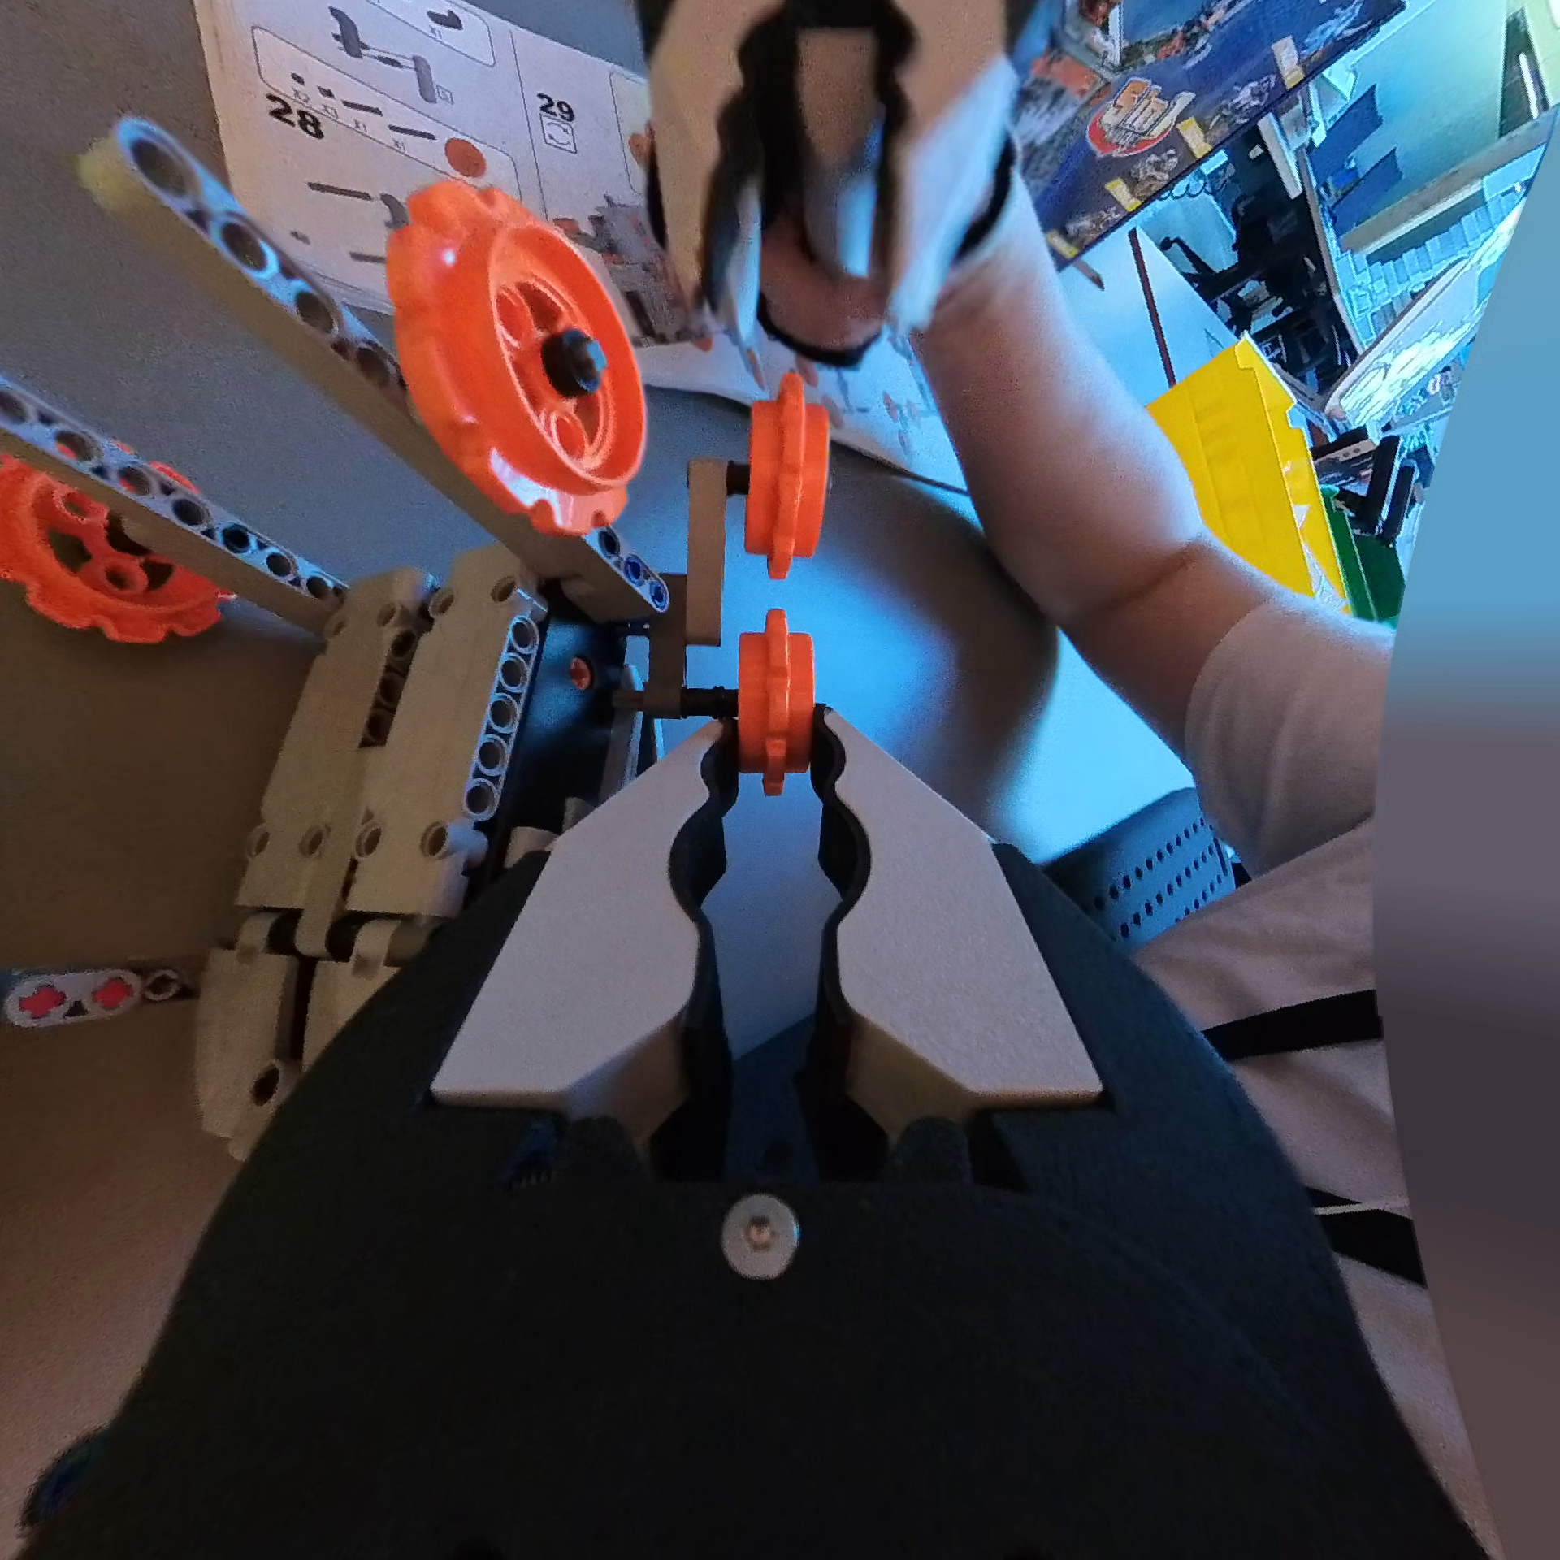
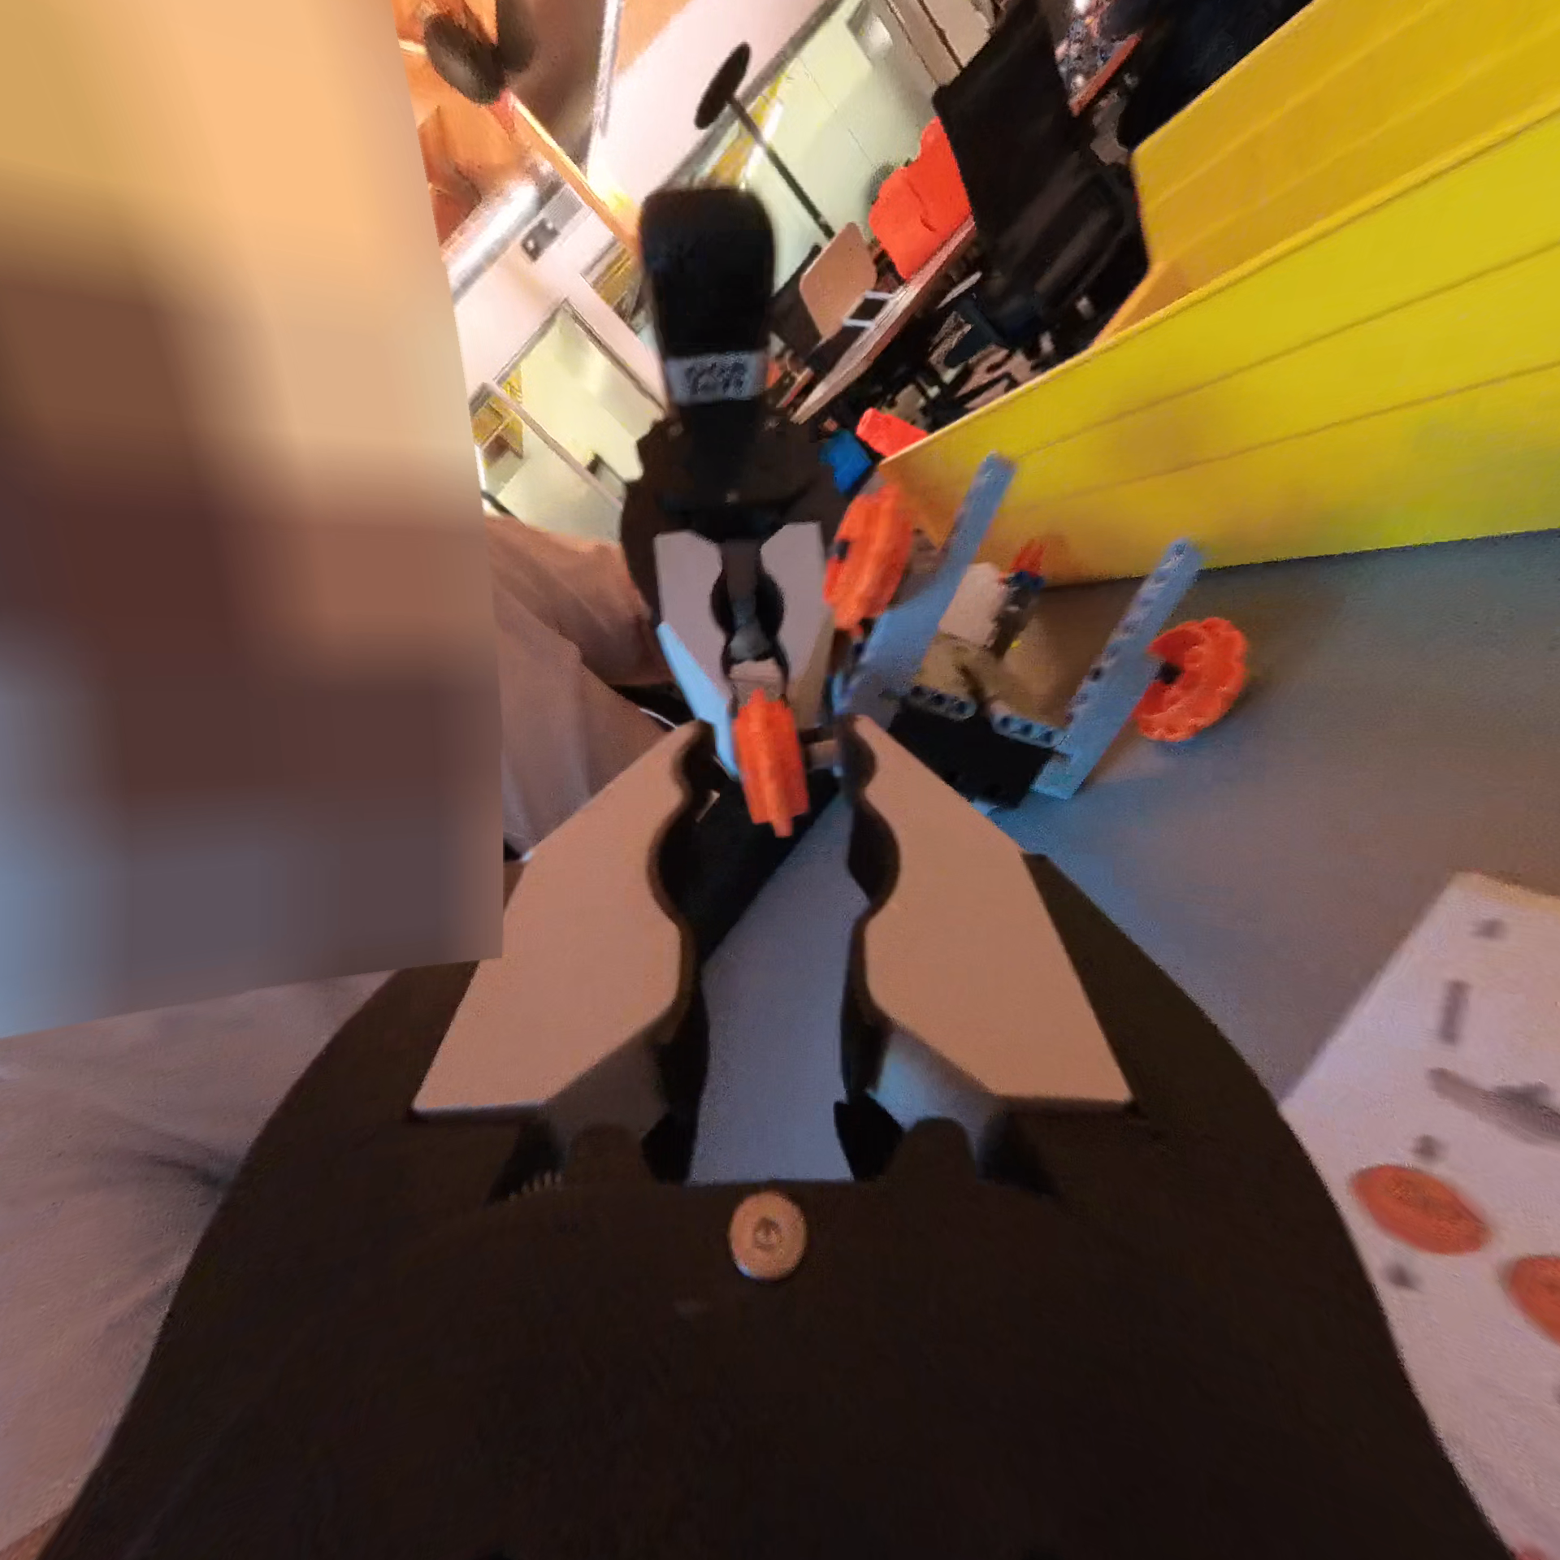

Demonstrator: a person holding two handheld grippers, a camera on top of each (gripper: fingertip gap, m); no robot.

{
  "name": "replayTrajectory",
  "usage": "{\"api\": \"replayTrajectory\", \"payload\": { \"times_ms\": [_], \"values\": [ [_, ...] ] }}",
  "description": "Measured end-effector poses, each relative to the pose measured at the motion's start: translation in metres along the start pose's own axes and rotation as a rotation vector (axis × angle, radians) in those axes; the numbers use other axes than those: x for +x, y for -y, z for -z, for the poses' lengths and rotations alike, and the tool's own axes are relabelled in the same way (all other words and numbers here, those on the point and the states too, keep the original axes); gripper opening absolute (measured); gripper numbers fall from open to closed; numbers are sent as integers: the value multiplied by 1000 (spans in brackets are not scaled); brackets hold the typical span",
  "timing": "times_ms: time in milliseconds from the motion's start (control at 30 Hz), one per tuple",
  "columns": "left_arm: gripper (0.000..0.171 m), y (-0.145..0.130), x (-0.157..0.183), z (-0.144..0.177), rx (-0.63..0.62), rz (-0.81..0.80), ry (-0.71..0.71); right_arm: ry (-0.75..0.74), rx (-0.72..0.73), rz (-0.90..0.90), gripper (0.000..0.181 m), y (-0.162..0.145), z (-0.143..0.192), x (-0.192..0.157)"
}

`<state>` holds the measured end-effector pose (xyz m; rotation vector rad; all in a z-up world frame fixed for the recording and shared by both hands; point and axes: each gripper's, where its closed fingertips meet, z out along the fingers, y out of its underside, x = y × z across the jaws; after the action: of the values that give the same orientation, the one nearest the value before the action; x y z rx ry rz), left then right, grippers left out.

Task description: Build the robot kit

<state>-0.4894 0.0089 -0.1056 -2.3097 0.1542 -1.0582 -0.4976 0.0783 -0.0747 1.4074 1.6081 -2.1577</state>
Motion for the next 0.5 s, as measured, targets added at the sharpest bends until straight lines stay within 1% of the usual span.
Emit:
{"api": "replayTrajectory", "payload": {
  "times_ms": [33,67,100,133,200,267,333,367,433,467,500],
  "values": [
    [15,0,0,0,3,0,-2,-20,-12,-9,27,6,0,11],
    [15,0,-1,1,5,2,-8,-51,-24,21,28,12,-3,18],
    [15,1,0,2,8,4,-13,-85,-33,64,36,17,-6,26],
    [15,1,-1,2,10,4,-17,-106,-56,94,48,18,-12,30],
    [15,1,-1,2,10,2,-23,-133,-138,73,46,15,-25,38],
    [15,1,-1,2,9,-3,-28,-111,-217,87,46,5,-41,36],
    [15,1,-1,3,9,-10,-31,-191,-247,140,48,2,-52,49],
    [15,1,-1,3,11,-12,-32,-161,-244,118,49,2,-58,47],
    [15,2,-2,4,18,-14,-31,-25,-223,16,32,4,-66,35],
    [15,2,-3,4,20,-15,-30,2,-229,-25,33,1,-70,35],
    [15,2,-3,4,20,-17,-31,20,-241,-79,40,-3,-74,37]
  ]
}}
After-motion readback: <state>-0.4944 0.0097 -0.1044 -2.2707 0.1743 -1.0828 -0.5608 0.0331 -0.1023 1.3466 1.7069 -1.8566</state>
